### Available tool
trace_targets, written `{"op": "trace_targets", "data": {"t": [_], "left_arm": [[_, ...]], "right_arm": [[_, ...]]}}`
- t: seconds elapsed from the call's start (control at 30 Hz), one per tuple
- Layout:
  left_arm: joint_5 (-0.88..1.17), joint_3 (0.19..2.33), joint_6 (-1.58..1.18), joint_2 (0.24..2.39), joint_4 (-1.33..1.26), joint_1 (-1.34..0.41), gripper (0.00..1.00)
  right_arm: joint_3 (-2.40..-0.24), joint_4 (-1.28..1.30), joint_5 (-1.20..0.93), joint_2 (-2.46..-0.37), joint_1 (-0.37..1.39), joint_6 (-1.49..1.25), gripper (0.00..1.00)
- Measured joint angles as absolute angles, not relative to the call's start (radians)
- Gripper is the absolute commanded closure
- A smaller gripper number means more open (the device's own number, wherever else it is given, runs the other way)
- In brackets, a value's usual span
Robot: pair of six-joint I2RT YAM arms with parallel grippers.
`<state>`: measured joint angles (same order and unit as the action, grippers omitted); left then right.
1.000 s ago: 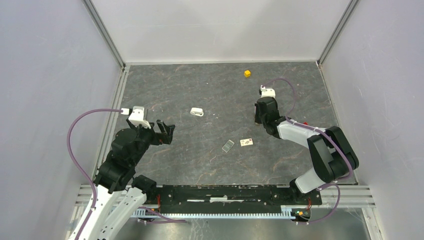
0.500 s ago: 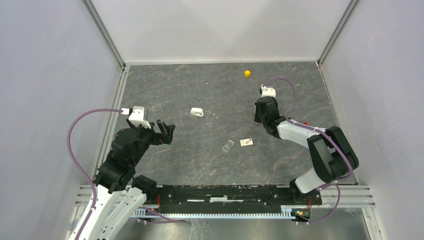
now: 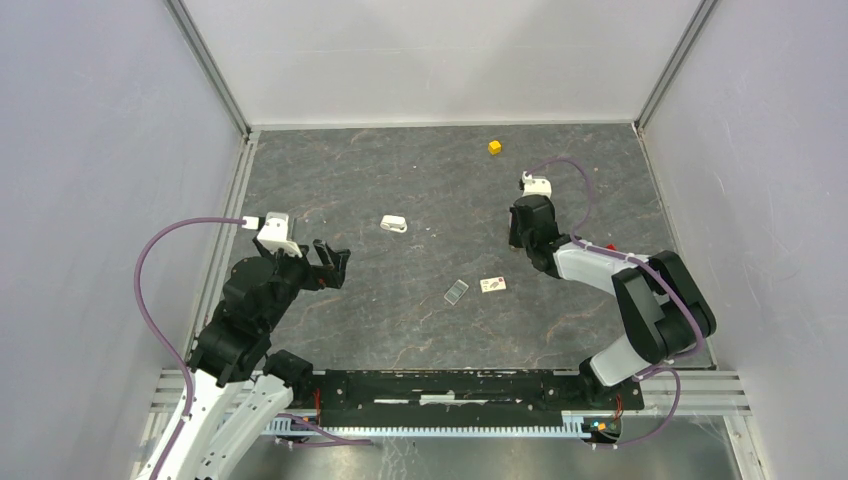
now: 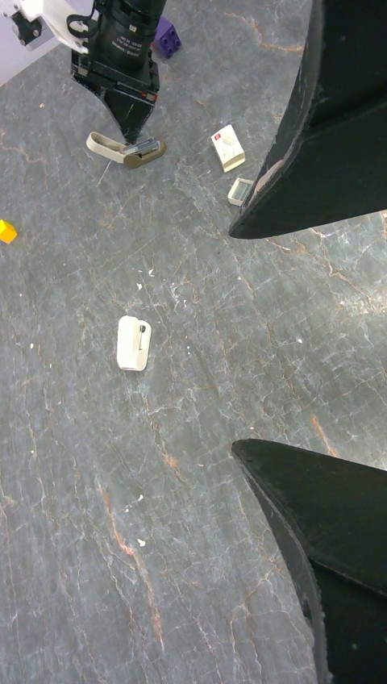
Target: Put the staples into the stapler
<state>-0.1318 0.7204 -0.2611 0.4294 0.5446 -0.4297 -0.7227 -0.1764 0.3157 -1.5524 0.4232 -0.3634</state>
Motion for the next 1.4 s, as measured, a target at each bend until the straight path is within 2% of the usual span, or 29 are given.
{"op": "trace_targets", "data": {"t": [1.4], "left_arm": [[-0.132,0.720,-0.261,0.434,0.545,-0.430,0.00]], "right_arm": [[-0.717,-0.190,0.316,-1.590,0.423,-0.371,0.79]]}}
